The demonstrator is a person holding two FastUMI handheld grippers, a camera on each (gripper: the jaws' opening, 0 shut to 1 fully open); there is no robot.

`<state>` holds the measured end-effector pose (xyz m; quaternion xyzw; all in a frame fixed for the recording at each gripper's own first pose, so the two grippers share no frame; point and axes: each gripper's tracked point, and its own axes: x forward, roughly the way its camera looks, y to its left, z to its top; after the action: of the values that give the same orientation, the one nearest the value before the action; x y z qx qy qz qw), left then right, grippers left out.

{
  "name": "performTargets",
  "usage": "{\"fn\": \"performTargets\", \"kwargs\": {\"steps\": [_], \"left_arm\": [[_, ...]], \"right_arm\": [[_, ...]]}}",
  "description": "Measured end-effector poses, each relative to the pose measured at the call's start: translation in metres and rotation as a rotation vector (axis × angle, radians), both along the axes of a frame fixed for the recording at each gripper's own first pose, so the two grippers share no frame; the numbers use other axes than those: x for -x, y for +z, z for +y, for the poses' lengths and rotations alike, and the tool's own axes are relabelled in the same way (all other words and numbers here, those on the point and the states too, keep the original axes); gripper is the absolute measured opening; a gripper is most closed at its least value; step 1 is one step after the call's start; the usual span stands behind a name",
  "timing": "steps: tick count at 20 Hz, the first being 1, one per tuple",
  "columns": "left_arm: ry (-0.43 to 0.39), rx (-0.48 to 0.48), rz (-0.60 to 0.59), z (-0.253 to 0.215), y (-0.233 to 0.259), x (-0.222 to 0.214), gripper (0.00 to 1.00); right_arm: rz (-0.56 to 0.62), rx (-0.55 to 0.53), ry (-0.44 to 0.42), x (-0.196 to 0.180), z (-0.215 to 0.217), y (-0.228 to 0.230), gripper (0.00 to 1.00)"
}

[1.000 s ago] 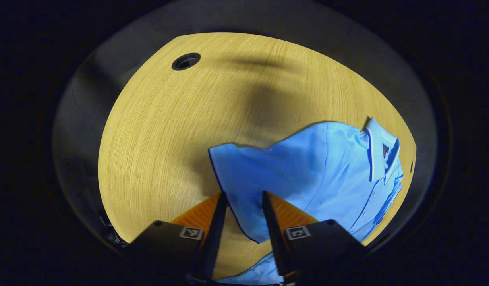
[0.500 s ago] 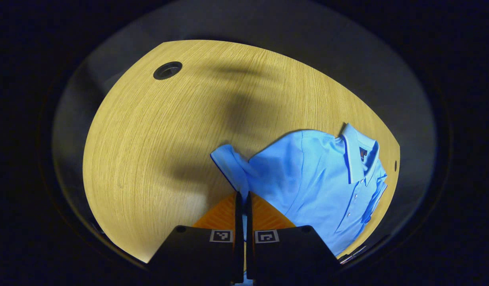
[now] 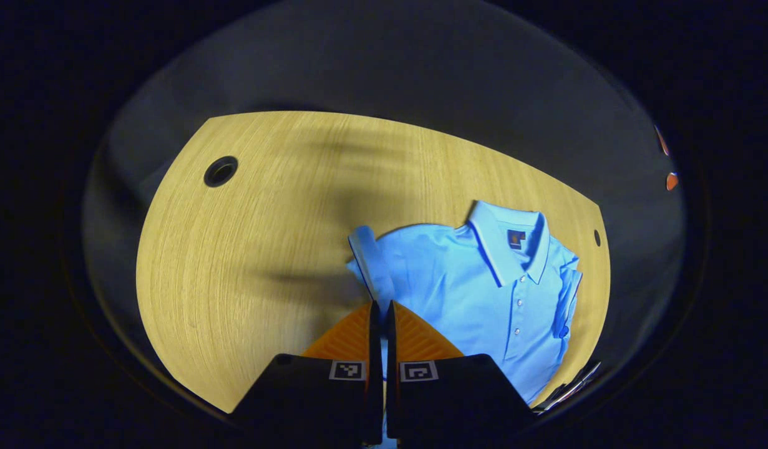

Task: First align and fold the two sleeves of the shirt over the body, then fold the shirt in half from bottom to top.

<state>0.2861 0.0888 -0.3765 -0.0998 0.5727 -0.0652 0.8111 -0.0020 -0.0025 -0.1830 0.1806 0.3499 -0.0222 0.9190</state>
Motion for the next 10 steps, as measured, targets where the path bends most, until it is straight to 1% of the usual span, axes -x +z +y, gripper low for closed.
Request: {"fn": "performTargets", "kwargs": {"steps": [2,3,4,6,9,10], "left_arm": [[-0.061,-0.001,-0.023,-0.015,0.006,-0.003,0.06],[-0.088,-0.019,-0.036,-0.020,0.008,-0.005,0.06],[-0.122,-0.021,-0.042,-0.029,0.009,-0.006,0.05],[-0.189,-0.029,-0.036,-0.047,0.010,-0.003,0.06],[-0.283,-0.089,-0.032,-0.066,0.002,0.000,0.06],[-0.309,-0.090,-0.031,-0.077,0.000,0.001,0.07]], "right_arm": [[0.006,-0.001,-0.017,0.006,-0.004,0.000,0.97],[0.008,-0.005,-0.023,0.009,-0.006,0.000,0.97],[0.014,-0.003,-0.031,0.011,-0.008,-0.001,0.97],[0.021,-0.005,-0.040,0.015,-0.006,-0.002,0.97],[0.035,-0.009,-0.052,0.024,-0.007,-0.004,0.97],[0.036,-0.009,-0.054,0.026,-0.006,-0.004,0.97]]}}
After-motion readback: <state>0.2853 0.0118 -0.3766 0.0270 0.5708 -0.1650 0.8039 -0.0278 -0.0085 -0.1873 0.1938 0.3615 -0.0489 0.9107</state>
